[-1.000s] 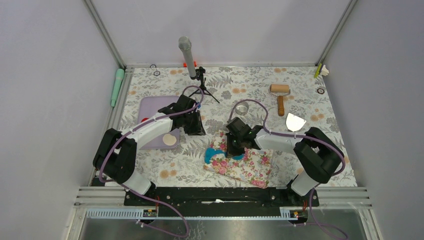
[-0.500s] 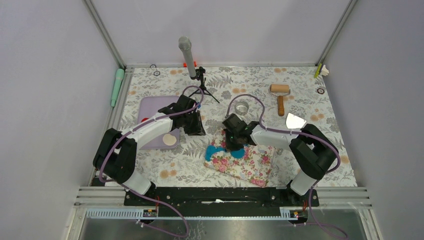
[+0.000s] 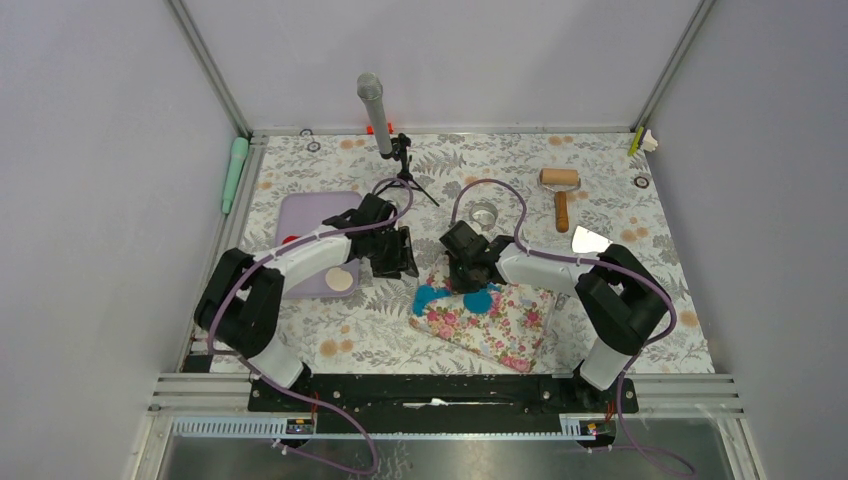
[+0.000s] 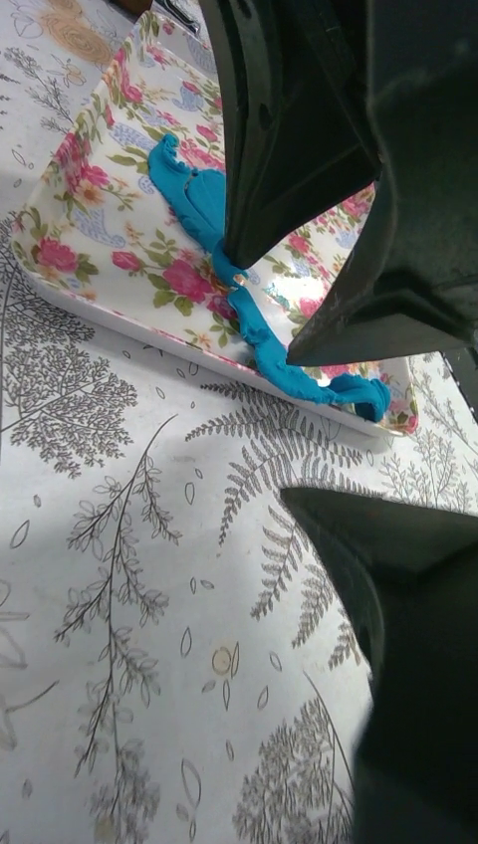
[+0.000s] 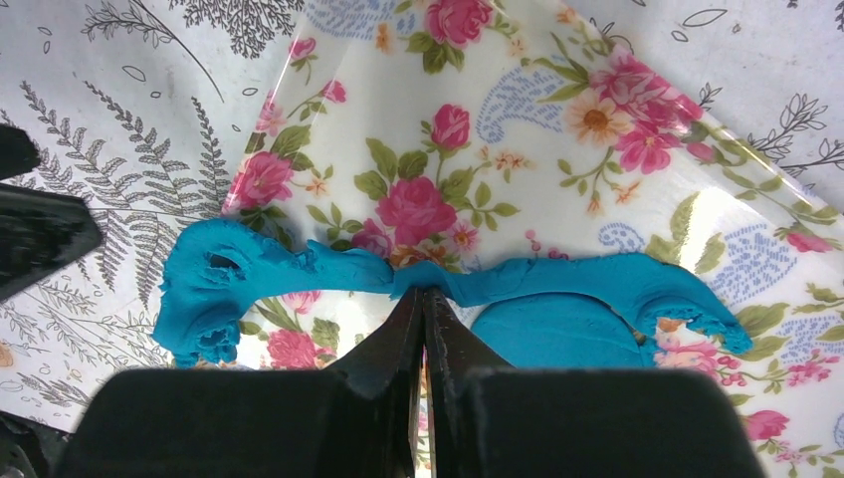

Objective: Roll out the dumpling wrappers from the dough
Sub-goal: Remove the dumpling mold from the work surface.

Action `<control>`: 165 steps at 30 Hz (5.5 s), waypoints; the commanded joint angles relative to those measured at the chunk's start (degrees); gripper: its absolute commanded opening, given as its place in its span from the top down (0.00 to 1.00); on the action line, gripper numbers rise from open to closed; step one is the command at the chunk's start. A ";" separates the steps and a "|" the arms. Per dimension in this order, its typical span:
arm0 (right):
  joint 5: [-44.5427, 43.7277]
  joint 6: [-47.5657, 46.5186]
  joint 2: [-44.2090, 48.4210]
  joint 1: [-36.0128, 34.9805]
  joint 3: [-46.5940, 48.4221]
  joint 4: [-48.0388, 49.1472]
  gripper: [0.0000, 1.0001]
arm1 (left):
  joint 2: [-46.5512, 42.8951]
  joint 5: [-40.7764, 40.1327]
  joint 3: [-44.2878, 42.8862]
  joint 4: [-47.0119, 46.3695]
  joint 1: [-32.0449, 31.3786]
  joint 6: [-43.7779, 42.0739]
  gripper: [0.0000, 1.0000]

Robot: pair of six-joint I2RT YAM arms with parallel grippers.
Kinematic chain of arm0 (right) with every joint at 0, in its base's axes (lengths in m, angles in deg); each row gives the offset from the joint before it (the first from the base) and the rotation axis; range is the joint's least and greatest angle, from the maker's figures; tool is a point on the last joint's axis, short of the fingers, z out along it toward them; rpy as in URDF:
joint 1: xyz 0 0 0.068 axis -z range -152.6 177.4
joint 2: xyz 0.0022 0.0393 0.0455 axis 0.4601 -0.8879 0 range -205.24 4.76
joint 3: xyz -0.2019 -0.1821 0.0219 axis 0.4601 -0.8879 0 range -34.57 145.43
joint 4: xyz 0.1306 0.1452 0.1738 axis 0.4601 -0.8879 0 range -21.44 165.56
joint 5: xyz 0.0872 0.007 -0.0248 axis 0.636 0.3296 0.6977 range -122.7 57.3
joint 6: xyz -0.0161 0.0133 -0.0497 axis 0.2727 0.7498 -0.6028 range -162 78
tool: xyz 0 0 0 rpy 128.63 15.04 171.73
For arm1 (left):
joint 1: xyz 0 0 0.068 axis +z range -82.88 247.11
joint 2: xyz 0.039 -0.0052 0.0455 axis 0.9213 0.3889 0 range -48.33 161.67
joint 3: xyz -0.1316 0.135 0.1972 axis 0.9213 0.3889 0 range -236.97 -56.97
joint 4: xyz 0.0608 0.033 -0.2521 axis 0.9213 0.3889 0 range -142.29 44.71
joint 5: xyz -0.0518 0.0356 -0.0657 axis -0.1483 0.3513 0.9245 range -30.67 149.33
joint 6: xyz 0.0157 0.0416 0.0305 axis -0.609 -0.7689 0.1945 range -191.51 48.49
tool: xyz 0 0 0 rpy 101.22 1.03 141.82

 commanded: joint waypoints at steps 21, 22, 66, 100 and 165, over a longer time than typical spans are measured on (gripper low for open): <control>-1.14 1.63 1.16 1.87 0.81 -0.78 0.92 | 18.19 -3.47 -14.13 -1.53 -5.38 -1.05 0.66; -0.30 1.51 1.53 2.05 1.00 -0.77 0.92 | 18.38 -2.43 -14.06 -1.91 -5.38 -1.16 0.68; -0.32 1.84 0.07 4.21 -0.60 -0.08 0.90 | 12.43 0.73 -4.63 -0.54 -5.47 -3.38 1.00; -6.25 4.61 4.38 10.13 -0.32 -3.36 0.88 | 13.75 4.93 -4.25 -2.11 -5.80 -3.09 1.00; 0.73 5.99 10.96 11.94 -4.19 -2.29 0.80 | 13.96 3.32 -4.65 -0.63 -6.25 -2.55 1.00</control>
